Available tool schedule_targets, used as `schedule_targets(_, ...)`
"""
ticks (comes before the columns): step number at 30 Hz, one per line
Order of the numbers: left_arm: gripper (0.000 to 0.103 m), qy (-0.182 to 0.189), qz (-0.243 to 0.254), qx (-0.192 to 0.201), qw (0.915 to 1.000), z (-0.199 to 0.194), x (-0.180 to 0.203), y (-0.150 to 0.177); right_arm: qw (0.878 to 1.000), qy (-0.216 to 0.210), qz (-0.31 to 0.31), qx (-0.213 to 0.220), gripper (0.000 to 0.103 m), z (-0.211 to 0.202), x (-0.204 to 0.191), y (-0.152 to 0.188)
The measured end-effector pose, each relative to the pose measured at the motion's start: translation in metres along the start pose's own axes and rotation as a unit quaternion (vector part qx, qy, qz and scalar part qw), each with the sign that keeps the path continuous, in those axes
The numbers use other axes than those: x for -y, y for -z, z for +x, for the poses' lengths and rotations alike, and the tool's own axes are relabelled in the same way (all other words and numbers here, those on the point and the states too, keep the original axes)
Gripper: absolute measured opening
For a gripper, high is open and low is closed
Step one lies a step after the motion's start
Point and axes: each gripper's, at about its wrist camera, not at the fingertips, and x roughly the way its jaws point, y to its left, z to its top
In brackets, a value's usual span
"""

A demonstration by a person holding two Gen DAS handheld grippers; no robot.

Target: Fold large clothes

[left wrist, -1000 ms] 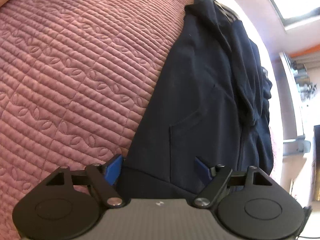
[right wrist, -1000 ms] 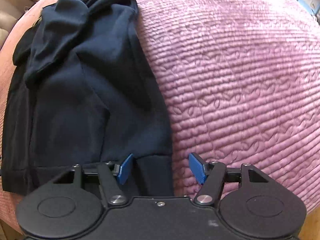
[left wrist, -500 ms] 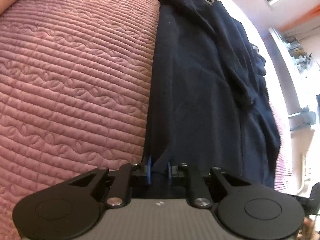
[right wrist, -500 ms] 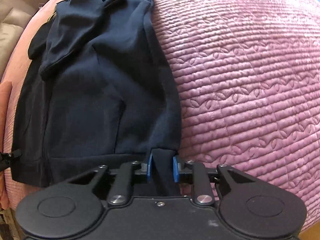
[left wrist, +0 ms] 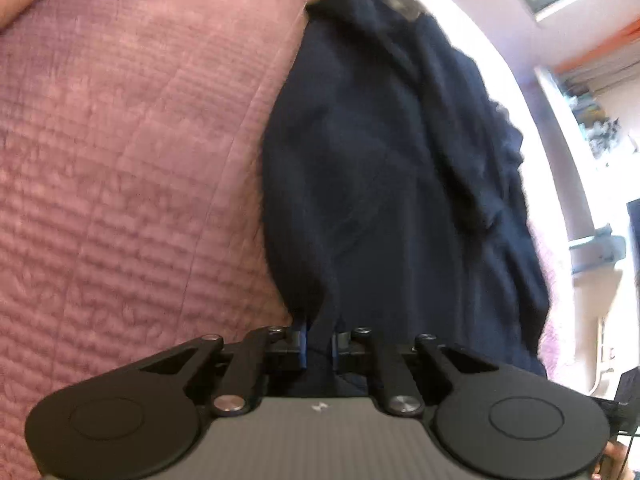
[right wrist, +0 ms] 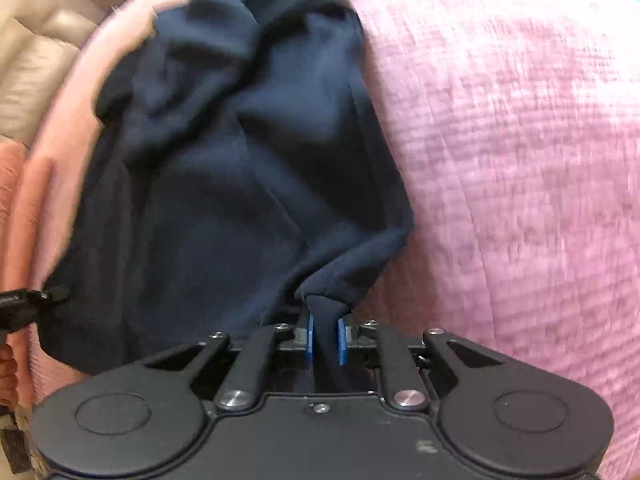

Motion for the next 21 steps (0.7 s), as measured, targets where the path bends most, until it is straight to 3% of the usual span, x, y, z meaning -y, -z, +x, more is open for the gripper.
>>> schedule_targets(3, 0.011, 0.044, -0.023, 0.054, 0.9973, -0.025, 0.010, -0.032, 0.999, -0.031, -0.002, 0.044, 0.013, -0.023, -0.005, -0.034)
schedule_targets(6, 0.011, 0.080, -0.006, 0.108, 0.9909, -0.039, 0.032, -0.076, 0.993, -0.047, -0.010, 0.105, 0.013, -0.038, -0.008, -0.083)
schedule_targets(10, 0.011, 0.126, 0.056, 0.178, 0.9742, -0.030, 0.069, -0.157, 0.980, -0.060, -0.035, 0.186, 0.013, -0.031, -0.017, -0.171)
schedule_targets(12, 0.014, 0.126, 0.078, 0.215, 0.9652, -0.016, 0.082, -0.196, 0.973, -0.049, -0.043, 0.221, 0.021, -0.018, -0.022, -0.213)
schedule_targets(13, 0.018, 0.123, 0.088, 0.227, 0.9621, -0.005, 0.087, -0.217, 0.970, -0.028, -0.043, 0.236, 0.036, -0.011, -0.025, -0.233)
schedule_targets(14, 0.026, 0.110, 0.082, 0.236, 0.9621, 0.005, 0.088, -0.235, 0.970, -0.018, -0.042, 0.237, 0.044, -0.003, -0.028, -0.249)
schedule_targets(15, 0.045, 0.091, 0.067, 0.247, 0.9624, 0.013, 0.085, -0.251, 0.971, -0.011, -0.043, 0.233, 0.044, 0.004, -0.027, -0.265)
schedule_targets(18, 0.082, 0.082, 0.035, 0.282, 0.9552, 0.016, 0.070, -0.270, 0.971, 0.001, -0.058, 0.231, 0.044, 0.016, -0.023, -0.277)
schedule_targets(21, 0.082, 0.074, 0.057, 0.258, 0.9616, 0.026, 0.065, -0.280, 0.972, 0.034, -0.094, 0.213, 0.044, 0.034, -0.023, -0.278)
